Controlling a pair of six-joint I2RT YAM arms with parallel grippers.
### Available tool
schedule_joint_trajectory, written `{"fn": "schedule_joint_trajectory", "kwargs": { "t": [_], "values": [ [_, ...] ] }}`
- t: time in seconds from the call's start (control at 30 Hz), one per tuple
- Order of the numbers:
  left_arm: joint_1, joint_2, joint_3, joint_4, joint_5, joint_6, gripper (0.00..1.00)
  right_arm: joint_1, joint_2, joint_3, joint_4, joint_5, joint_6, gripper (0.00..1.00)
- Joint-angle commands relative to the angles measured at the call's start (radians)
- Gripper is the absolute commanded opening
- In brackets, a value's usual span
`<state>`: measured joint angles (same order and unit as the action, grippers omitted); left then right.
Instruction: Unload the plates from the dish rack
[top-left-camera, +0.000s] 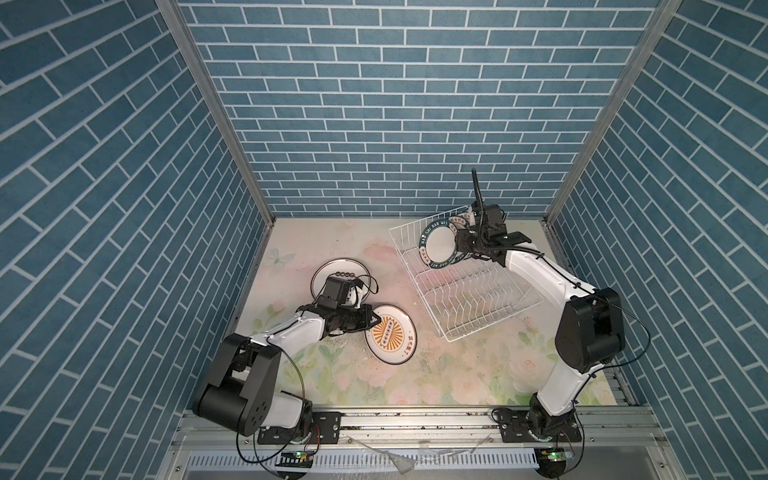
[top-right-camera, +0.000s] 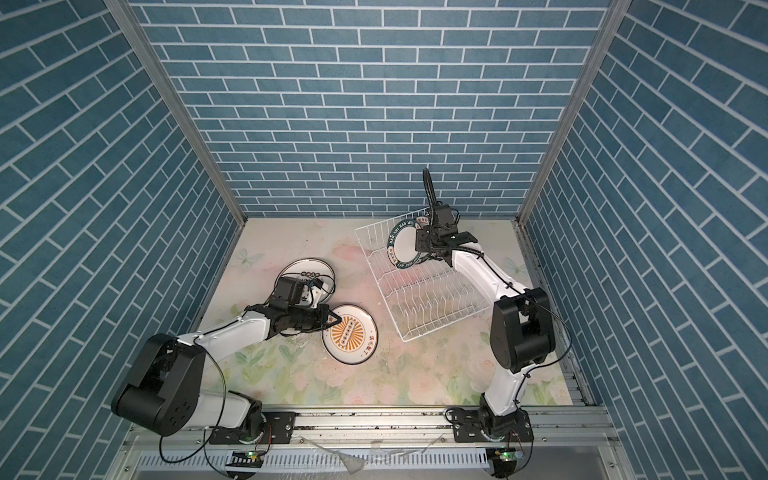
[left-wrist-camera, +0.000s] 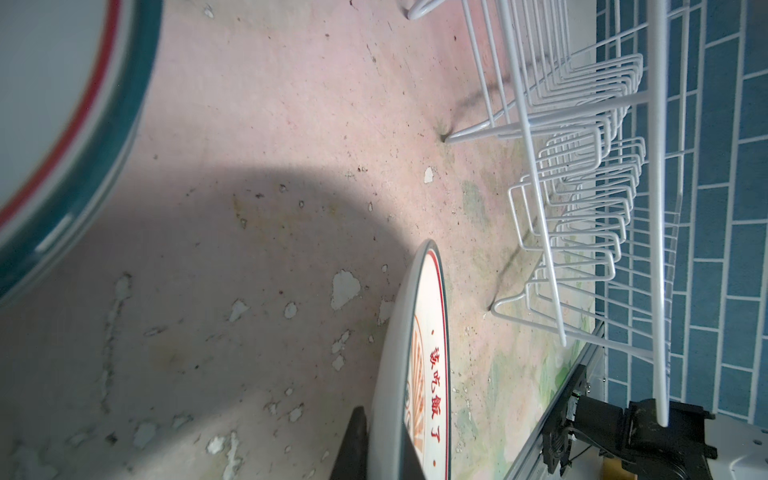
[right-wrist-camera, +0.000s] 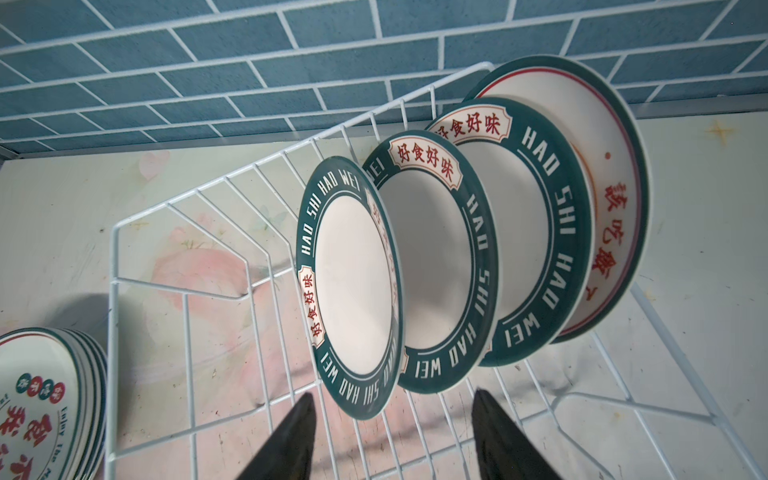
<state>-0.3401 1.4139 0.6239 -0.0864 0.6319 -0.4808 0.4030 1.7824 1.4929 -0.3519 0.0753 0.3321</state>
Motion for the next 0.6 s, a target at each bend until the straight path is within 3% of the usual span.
{"fn": "schedule_joint_trajectory", "kwargs": {
  "t": [0.0, 0.4, 0.57],
  "values": [
    [-0.007, 0.039, -0.009, -0.055, -0.067, 0.044, 0.05, -0.007, 0.054, 0.064, -0.018, 0.010, -0.036, 0.60],
    [-0.007, 0.084, 0.001, -0.104, -0.109, 0.055, 0.19, -0.015, 0.173, 0.174, -0.026, -0.017, -0.047, 0.60],
    [-0.007, 0.131, 0.011, -0.104, -0.095, 0.052, 0.19, -0.021, 0.207, 0.205, -0.024, -0.043, -0.039, 0.59]
  ]
}}
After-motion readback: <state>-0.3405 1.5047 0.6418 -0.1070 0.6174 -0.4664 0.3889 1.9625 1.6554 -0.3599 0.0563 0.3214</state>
